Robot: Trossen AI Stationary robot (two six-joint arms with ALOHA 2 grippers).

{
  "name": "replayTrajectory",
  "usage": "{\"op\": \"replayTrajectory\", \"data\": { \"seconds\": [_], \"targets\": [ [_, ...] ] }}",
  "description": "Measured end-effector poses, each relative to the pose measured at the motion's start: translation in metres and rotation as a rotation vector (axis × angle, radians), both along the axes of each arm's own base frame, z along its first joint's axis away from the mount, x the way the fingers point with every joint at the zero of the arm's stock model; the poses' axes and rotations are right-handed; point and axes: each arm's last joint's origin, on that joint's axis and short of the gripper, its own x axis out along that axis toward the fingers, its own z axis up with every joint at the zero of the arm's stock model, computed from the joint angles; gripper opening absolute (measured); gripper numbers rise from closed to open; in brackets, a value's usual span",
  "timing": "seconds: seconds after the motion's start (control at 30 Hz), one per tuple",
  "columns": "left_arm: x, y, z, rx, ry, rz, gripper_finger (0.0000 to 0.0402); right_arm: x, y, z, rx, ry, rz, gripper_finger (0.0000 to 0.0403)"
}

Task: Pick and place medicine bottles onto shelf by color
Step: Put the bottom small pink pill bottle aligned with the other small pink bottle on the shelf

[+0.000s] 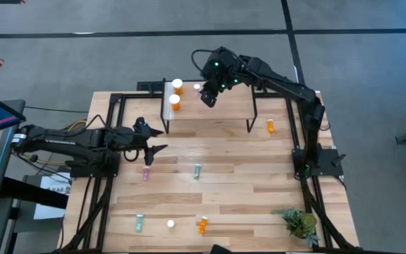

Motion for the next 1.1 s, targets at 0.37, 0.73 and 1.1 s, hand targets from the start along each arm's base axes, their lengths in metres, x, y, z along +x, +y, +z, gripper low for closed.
{"op": "replayTrajectory", "data": {
  "seconds": [0.37, 0.73, 1.1],
  "targets": [
    [0.022, -0.001, -0.006, 0.028, 0.013, -0.028, 0.027, 0.001, 0.005, 0.011, 0.009, 0.034, 0.025, 0.0146],
    [0.018, -0.001, -0.008, 0.011, 0.048, -0.033, 0.027, 0.019, -0.011, -0.032, 0.054, 0.174, 0.031, 0.0145],
    [0.018, 0.0, -0.008, 0.011, 0.053, -0.028, 0.027, 0.028, -0.02, -0.049, 0.049, 0.2, 0.036, 0.0145]
  ]
}}
